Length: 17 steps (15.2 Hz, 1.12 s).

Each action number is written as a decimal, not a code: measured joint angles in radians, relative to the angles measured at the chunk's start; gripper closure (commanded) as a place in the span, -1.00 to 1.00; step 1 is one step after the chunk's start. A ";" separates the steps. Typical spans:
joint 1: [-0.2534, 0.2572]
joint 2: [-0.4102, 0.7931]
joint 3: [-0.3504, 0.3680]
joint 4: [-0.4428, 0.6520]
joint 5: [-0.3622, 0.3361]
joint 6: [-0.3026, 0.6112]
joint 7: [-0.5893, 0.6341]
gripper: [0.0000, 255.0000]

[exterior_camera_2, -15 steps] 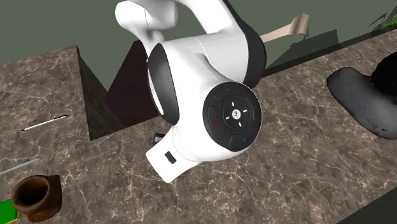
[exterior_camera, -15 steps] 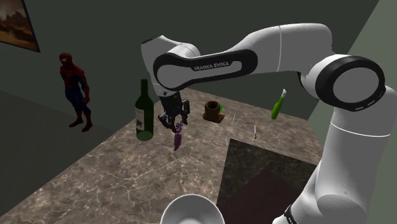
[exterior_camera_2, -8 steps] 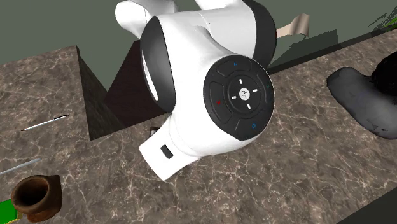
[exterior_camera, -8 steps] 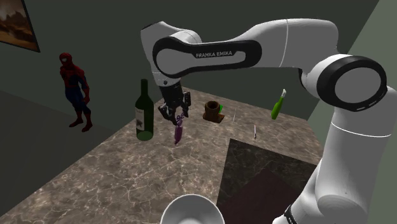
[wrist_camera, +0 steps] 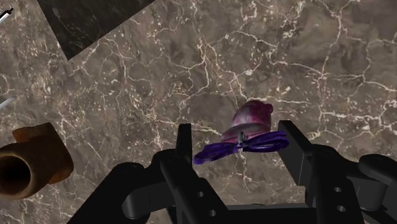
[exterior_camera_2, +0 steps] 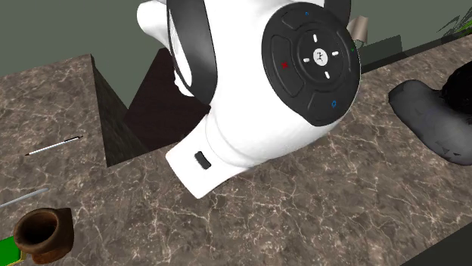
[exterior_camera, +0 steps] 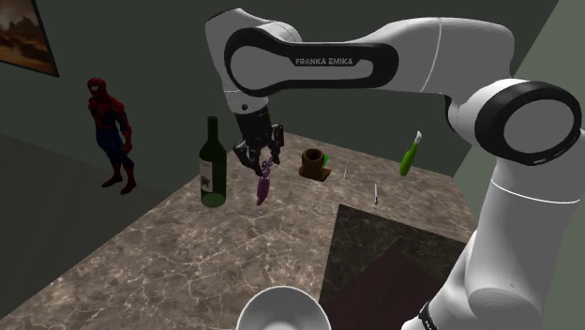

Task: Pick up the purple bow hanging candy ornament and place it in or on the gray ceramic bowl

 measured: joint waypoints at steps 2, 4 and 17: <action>0.008 -0.052 0.013 -0.057 0.024 0.004 0.023 1.00; 0.020 -0.100 0.028 -0.105 0.049 0.002 0.050 1.00; 0.126 -0.342 0.140 -0.293 0.221 -0.051 0.252 1.00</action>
